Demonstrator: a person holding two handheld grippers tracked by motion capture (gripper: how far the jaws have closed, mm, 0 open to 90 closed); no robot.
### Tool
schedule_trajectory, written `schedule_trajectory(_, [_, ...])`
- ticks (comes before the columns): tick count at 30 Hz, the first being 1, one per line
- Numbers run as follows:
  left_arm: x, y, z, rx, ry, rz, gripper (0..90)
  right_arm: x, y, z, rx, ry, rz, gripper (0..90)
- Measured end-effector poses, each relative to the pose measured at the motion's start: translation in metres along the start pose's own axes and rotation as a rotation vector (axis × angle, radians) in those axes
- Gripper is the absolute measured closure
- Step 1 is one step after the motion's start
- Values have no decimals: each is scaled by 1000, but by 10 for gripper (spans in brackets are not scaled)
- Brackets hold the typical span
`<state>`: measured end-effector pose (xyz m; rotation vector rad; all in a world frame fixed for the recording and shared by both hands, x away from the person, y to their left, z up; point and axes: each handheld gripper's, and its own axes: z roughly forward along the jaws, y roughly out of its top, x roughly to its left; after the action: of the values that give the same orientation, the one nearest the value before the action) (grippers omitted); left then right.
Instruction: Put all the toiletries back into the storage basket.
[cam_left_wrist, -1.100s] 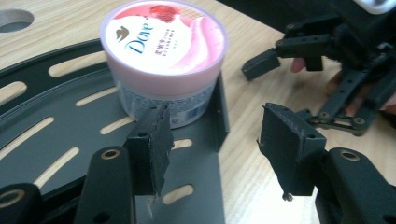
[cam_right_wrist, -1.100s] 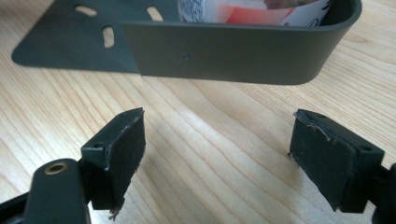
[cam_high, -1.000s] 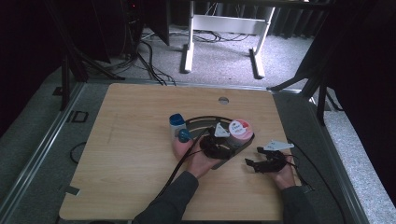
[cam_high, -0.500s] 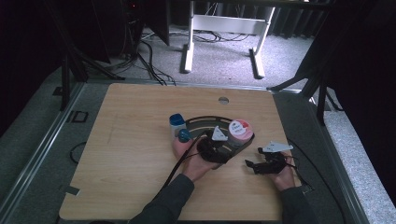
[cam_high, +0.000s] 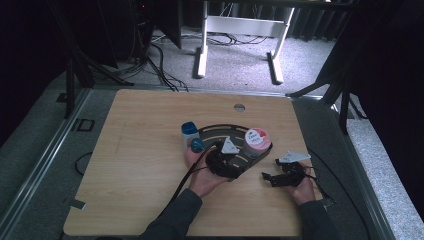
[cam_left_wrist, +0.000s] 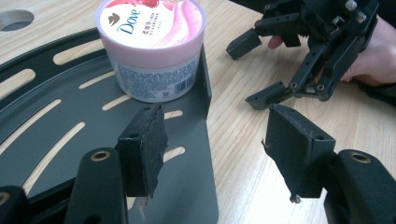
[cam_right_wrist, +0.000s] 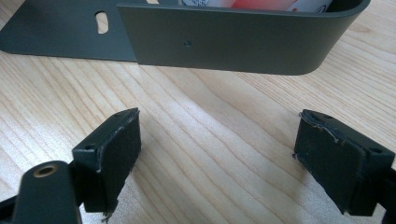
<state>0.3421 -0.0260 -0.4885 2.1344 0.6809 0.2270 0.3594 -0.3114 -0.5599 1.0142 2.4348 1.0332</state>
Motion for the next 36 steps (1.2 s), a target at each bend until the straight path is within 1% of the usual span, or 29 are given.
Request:
schedule_trajectory(5, [-2,-2,-5,-1,-1,-3,366,0,0,0,0,4,-2,149])
schedule_trajectory(11, [-2,-5,-10,-3,-1,4,361,0,0,0,-1,7,-2,156])
schedule_trajectory(13, [-2,-8,-13,-9,3,-2,360,1,0,-1,-5,13,-7,185])
schedule_trajectory(24, [1,-18,-20,-4,20,-11,348,0,0,-1,-6,14,-8,185])
schedule_trajectory(28, [2,-21,-26,-9,28,-6,349,1,0,-1,-6,15,-7,185])
schedule_trajectory(30, [2,-21,-26,-9,28,-6,349,1,0,-1,-6,14,-7,185])
schedule_trajectory(36, [5,-25,-36,-5,36,2,351,1,0,-1,-6,14,-7,185])
